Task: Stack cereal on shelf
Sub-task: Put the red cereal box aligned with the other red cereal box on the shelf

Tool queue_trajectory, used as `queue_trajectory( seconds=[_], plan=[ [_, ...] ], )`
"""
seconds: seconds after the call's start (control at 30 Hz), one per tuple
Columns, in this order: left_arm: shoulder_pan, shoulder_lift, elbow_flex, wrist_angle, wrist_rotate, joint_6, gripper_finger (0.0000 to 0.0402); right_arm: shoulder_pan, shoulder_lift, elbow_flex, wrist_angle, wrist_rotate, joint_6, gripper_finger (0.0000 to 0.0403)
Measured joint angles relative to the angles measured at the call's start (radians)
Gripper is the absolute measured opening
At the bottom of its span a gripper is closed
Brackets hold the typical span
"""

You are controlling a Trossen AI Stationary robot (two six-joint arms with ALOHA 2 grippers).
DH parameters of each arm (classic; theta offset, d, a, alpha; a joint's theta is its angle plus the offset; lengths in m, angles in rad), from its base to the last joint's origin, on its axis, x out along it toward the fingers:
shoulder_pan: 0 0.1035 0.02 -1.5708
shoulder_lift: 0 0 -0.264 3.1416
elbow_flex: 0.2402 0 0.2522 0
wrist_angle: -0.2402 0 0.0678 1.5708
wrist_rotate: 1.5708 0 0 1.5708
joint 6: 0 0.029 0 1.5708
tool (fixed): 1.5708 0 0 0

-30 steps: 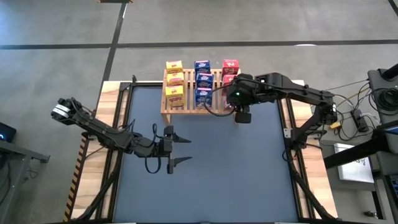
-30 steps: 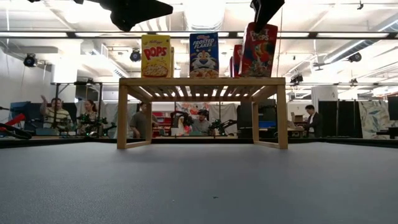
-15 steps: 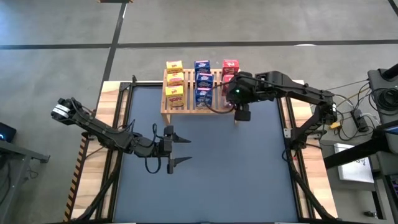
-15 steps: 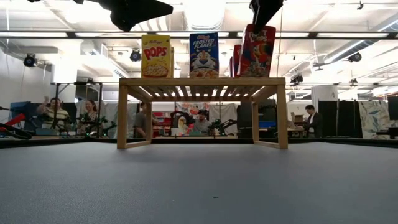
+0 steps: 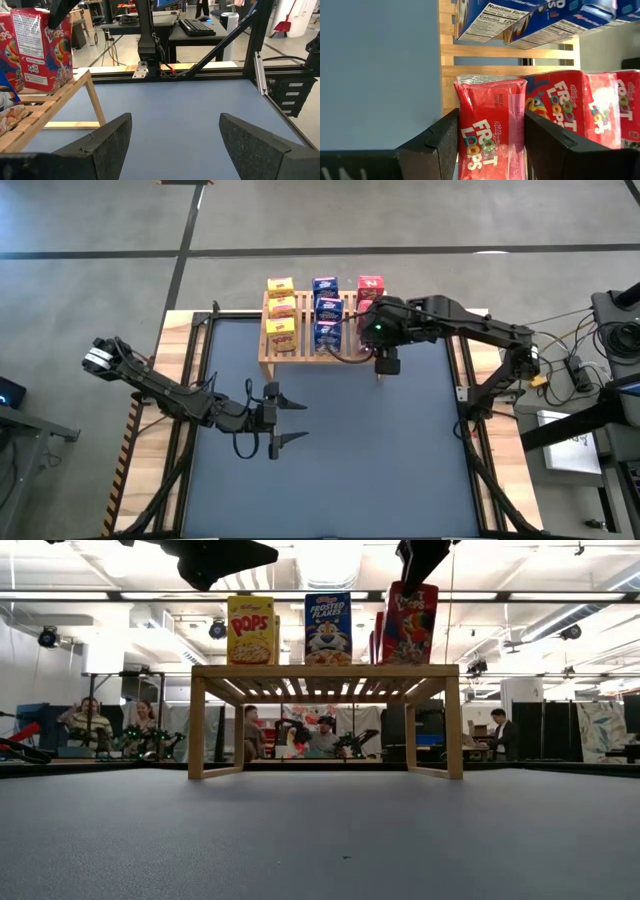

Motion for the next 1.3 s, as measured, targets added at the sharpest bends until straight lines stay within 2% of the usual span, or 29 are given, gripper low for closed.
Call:
queue_trajectory(
  seconds=[0.3,0.6,1.0,1.3],
  plan=[
    [0.000,0.000,0.000,-0.003,0.000,-0.002,0.0283,-0.024,0.037,-0.001,-0.006,0.000,-0.020,0.0185],
    [0.000,0.000,0.000,-0.009,0.000,-0.002,0.0283,-0.030,0.029,0.006,-0.007,-0.003,-0.030,0.0185],
    [0.000,0.010,0.000,-0.007,0.001,-0.006,0.0283,-0.030,0.020,0.023,-0.010,-0.062,-0.026,0.0185],
    [0.000,0.013,0.000,-0.001,0.001,-0.007,0.0283,-0.038,0.020,0.023,-0.010,-0.058,-0.016,0.0185]
  ],
)
